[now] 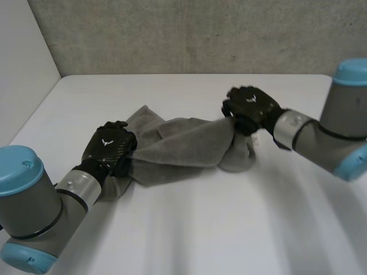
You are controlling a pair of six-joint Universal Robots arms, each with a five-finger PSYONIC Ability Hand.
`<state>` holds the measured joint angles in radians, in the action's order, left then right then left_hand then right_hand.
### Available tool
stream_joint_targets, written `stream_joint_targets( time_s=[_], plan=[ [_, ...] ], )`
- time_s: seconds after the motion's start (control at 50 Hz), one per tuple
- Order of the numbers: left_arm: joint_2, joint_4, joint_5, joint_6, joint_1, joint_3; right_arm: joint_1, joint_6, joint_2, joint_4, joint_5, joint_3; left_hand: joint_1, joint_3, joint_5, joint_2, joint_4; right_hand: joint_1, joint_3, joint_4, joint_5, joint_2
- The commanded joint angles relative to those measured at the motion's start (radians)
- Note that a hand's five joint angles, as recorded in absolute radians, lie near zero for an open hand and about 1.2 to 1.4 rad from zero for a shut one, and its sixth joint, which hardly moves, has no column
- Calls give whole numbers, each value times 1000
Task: Fold the towel.
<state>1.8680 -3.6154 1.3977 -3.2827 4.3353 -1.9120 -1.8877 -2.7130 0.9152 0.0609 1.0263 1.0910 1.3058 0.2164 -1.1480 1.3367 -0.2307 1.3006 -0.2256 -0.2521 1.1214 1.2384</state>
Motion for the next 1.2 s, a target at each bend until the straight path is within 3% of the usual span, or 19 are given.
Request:
stream_joint_targets(
  time_s=[0.02, 0.16, 0.18, 0.2, 0.22, 0.24, 0.26, 0.4, 0.5, 0.56, 0.72, 0.98, 1.2],
  plan=[
    [-1, 0, 0, 0, 1, -1, -89, 130, -264, 92, -8, -406, 90, -42, -74, 60, 56, 96, 51, 78, 100, 158],
    [0, 0, 0, 0, 1, -2, -152, 160, -461, 95, 18, -589, 90, -42, -74, 60, 56, 96, 51, 78, 100, 158],
    [0, 0, 1, 0, 1, -2, -160, 162, -488, 97, 34, -602, 90, -42, -74, 60, 56, -177, 51, 78, -172, -114],
    [0, 0, 1, 0, 0, -4, -160, 162, -489, 97, 34, -602, 90, -42, -74, 60, 56, -179, 51, 78, -175, -117],
    [0, 0, 1, 0, 0, -4, -168, 170, -501, 94, 52, -602, 90, -42, -74, 60, 56, -865, 51, 78, -860, -803],
    [-1, 0, 1, 0, 0, -4, -168, 170, -501, 94, 52, -602, 90, -42, -74, 60, 56, -872, 51, 78, -867, -810],
    [-1, 0, 1, 0, 0, -4, -172, 179, -504, 91, 76, -600, 90, -42, -74, 60, 56, -1126, 51, 78, -1121, -1064],
    [-1, -2, 1, 0, 3, -12, -175, 194, -410, 92, 158, -539, 90, -42, -74, 60, 56, -1126, 51, 78, -1121, -1064],
    [-1, -2, 0, 0, 4, -13, -160, 185, -170, 54, 167, -309, 90, -42, -74, 60, 56, -1126, 51, 78, -1121, -1064],
    [-3, -2, 0, 0, 4, -15, -159, 180, -118, 40, 167, -243, 90, -42, -74, 60, 56, -1126, 51, 78, -1121, -1064],
    [-9, -2, 1, 0, 4, -16, -157, 159, 109, -19, 167, 172, 90, -42, -74, 60, 56, -1126, 51, 78, -1121, -1064],
    [-24, -2, 4, 0, 6, -16, -145, 49, 134, -163, 137, 457, 90, -42, -74, 60, 56, -981, 51, 78, -976, -919],
    [-24, 0, 4, 0, 4, -19, -151, 13, 35, -216, 141, 342, 90, -42, -74, 60, 56, -978, 51, 78, -973, -916]
  ],
)
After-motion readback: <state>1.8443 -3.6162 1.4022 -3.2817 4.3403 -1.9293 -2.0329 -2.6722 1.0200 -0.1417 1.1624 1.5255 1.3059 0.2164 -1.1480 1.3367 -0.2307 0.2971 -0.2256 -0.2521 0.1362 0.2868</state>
